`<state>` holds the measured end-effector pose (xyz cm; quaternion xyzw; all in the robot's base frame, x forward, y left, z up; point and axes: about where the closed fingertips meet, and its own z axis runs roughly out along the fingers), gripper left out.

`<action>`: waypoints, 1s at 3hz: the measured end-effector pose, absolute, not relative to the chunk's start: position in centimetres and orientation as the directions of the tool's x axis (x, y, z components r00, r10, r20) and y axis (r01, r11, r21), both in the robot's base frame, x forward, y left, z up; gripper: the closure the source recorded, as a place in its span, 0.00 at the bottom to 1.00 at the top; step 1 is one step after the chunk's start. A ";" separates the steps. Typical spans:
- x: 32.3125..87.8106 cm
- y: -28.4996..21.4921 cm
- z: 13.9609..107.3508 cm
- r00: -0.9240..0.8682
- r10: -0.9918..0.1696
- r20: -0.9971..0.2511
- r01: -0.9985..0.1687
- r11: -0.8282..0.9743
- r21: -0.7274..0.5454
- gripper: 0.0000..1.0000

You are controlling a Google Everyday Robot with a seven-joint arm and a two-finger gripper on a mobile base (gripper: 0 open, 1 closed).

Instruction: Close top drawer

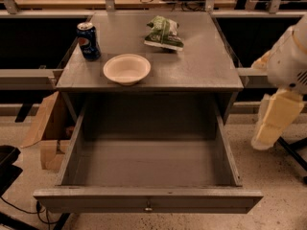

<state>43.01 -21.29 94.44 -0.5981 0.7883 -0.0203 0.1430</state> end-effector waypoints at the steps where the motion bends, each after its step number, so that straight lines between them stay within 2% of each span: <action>1: 40.2 -20.4 89.4 -0.295 -0.932 -0.211 -0.932 0.329 -0.153 0.18; 2: 33.1 -20.4 83.2 -0.366 -0.914 -0.176 -0.921 0.383 -0.072 0.49; 3: 27.5 -19.6 78.4 -0.368 -0.921 -0.128 -0.928 0.372 -0.007 0.72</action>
Offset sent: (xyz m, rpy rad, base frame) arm -0.1931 -0.0063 -0.2233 -0.0301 0.3729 -0.1792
